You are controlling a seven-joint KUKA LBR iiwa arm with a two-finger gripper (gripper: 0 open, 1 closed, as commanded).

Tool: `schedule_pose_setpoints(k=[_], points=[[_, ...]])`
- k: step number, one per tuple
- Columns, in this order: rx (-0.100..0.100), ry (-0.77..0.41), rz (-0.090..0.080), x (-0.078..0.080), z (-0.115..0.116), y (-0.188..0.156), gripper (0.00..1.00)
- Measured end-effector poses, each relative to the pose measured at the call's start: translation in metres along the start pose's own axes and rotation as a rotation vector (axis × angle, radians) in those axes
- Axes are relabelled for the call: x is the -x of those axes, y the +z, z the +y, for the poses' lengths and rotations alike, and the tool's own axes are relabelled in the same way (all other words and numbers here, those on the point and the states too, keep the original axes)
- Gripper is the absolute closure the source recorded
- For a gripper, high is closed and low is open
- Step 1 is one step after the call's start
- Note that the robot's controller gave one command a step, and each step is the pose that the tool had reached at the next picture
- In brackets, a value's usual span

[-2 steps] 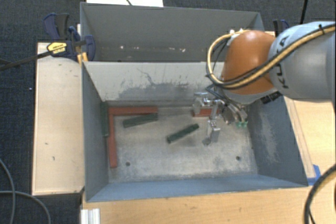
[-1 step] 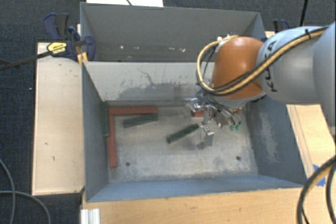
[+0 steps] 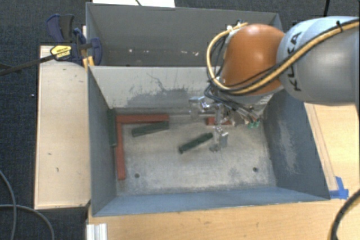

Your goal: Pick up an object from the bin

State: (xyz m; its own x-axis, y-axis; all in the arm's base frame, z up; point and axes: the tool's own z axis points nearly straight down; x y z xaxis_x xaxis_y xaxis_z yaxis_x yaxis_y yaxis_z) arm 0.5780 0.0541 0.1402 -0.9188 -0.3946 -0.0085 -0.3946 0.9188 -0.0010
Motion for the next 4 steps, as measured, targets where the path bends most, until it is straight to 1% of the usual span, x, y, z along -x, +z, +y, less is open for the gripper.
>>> schedule_pose_setpoints(k=[1,2,3,4], points=[[0.004,-0.047,0.011,-0.010,0.008,0.073,0.00],[0.002,-0.303,0.003,0.002,0.009,0.069,1.00],[0.002,-0.303,0.003,0.002,0.009,0.069,1.00],[0.007,-0.301,0.013,0.000,0.011,0.057,1.00]])
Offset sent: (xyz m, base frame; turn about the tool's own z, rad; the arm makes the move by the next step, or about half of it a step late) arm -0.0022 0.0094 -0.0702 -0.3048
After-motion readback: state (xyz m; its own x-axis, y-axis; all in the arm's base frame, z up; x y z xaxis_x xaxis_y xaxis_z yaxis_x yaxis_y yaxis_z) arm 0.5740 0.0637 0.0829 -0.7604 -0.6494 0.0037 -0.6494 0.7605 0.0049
